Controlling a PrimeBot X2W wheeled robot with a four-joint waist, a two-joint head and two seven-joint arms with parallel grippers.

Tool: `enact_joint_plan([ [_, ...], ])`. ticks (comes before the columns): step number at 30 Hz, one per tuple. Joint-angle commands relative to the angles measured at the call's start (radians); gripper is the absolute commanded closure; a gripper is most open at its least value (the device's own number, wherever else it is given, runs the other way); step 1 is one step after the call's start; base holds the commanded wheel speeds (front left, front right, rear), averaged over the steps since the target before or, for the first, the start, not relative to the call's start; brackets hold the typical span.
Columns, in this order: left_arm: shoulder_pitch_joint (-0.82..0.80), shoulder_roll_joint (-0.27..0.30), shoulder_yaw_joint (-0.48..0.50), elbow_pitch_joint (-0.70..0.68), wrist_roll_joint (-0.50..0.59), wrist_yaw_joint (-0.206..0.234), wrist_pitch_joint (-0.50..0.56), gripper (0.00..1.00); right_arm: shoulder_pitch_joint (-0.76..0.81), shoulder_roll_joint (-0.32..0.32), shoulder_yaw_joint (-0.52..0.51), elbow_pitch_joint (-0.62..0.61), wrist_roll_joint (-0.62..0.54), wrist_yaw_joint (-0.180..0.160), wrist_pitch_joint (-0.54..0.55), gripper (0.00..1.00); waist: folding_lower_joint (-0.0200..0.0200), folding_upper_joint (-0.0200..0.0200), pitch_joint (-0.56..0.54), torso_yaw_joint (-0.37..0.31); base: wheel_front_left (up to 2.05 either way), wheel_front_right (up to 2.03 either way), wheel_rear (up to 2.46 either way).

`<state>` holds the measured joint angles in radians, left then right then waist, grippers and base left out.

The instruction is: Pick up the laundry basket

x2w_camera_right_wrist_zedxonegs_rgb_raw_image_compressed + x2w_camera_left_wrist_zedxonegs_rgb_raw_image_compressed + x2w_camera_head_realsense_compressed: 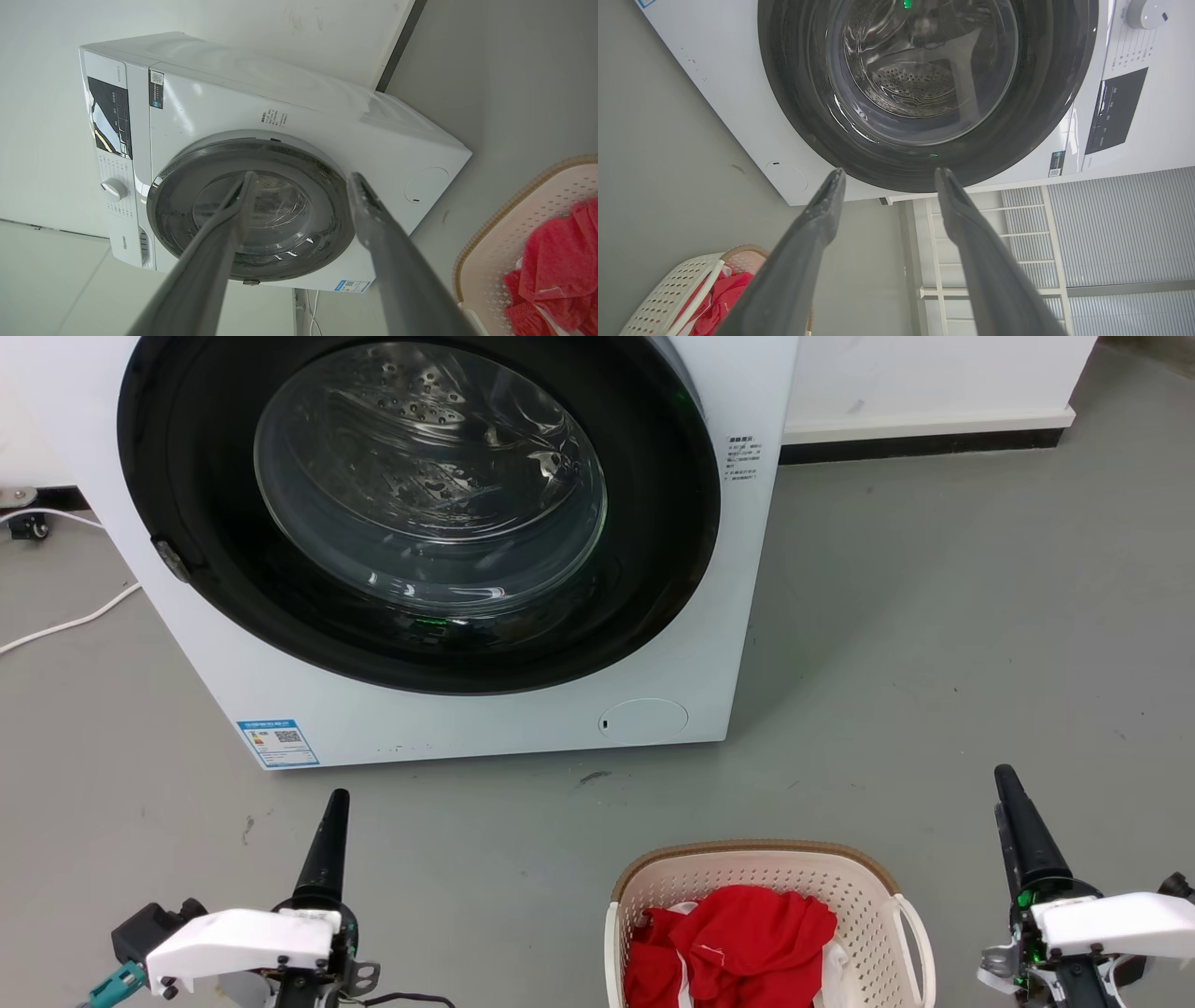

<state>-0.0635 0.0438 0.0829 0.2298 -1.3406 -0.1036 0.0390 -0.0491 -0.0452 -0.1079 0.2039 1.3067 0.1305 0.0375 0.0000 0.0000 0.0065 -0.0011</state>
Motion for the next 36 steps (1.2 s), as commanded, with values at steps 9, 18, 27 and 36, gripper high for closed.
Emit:
enact_joint_plan([
  [9,-0.013,0.004,-0.040,-0.046,0.221,0.039,-0.048,0.00,0.016,-0.003,0.027,-0.081,-0.260,0.000,-0.046,0.00,0.0000,0.0000,0.001,-0.001,0.00,0.00,0.00],
  [18,-0.008,0.005,-0.067,-0.061,0.372,0.062,-0.079,0.00,0.032,-0.003,0.032,-0.114,-0.410,0.000,-0.077,0.00,0.0000,0.0000,0.000,-0.001,0.00,0.00,0.00],
  [27,-0.005,0.007,-0.097,-0.078,0.523,0.087,-0.110,0.00,0.049,-0.004,0.038,-0.147,-0.555,0.000,-0.109,0.00,0.0000,0.0000,-0.001,-0.002,0.00,0.00,0.00],
  [36,-0.001,0.014,-0.123,-0.094,0.644,0.103,-0.140,0.00,0.064,-0.005,0.042,-0.167,-0.686,0.000,-0.138,0.00,0.0000,0.0000,-0.002,-0.002,0.00,0.00,0.00],
])
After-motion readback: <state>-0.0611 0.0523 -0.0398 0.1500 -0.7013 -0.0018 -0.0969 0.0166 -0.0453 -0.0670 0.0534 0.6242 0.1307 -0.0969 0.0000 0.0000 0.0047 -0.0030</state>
